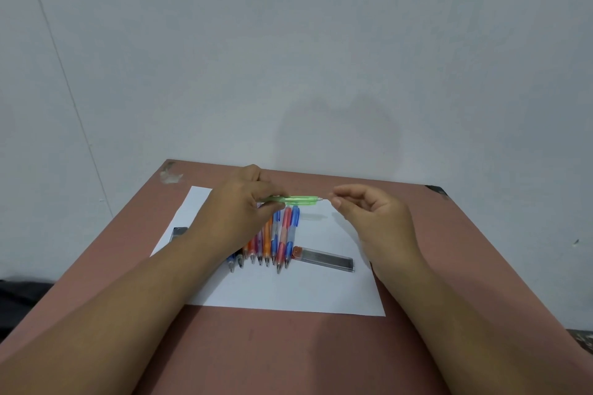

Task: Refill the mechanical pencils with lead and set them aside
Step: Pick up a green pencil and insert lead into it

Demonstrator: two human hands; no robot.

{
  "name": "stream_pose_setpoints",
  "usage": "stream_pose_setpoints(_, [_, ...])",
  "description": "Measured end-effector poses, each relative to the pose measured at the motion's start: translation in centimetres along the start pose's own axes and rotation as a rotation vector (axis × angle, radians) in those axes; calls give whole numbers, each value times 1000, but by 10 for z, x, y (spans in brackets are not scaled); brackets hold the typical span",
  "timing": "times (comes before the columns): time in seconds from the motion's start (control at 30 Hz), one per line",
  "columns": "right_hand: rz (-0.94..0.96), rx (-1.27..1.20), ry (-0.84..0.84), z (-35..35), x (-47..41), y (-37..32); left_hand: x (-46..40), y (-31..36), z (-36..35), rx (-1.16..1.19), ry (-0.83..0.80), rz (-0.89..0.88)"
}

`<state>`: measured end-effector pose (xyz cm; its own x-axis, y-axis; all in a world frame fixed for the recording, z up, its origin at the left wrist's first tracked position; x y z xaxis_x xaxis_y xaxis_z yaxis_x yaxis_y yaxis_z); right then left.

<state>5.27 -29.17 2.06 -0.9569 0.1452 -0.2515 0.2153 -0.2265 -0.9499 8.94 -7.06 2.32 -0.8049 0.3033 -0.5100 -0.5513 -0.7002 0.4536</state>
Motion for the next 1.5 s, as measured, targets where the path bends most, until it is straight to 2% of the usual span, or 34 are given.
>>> stream_pose_setpoints(0.5, [-76,-178,-46,-6,-2,5,-1,2,-2,-9,-19,-15])
stream_pose_setpoints(1.23, [-110,-166,-67,-8,0,5,3,13,-3,57,8,-108])
stream_pose_setpoints(1.5, [-184,-287,-222,-22,7,4,4,22,-5,62,-9,-122])
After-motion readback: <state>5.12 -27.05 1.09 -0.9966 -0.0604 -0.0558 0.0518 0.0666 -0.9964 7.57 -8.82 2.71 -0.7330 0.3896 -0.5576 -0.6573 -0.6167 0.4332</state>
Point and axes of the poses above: each hand's wrist, its own x-axis away from the middle knuckle, its own z-axis out of the back of the hand, y = z × x, the point moved 5 cm from there along -x, towards the middle knuckle, and after that the axes turned 4 degrees about -y, right-handed, at the moved point
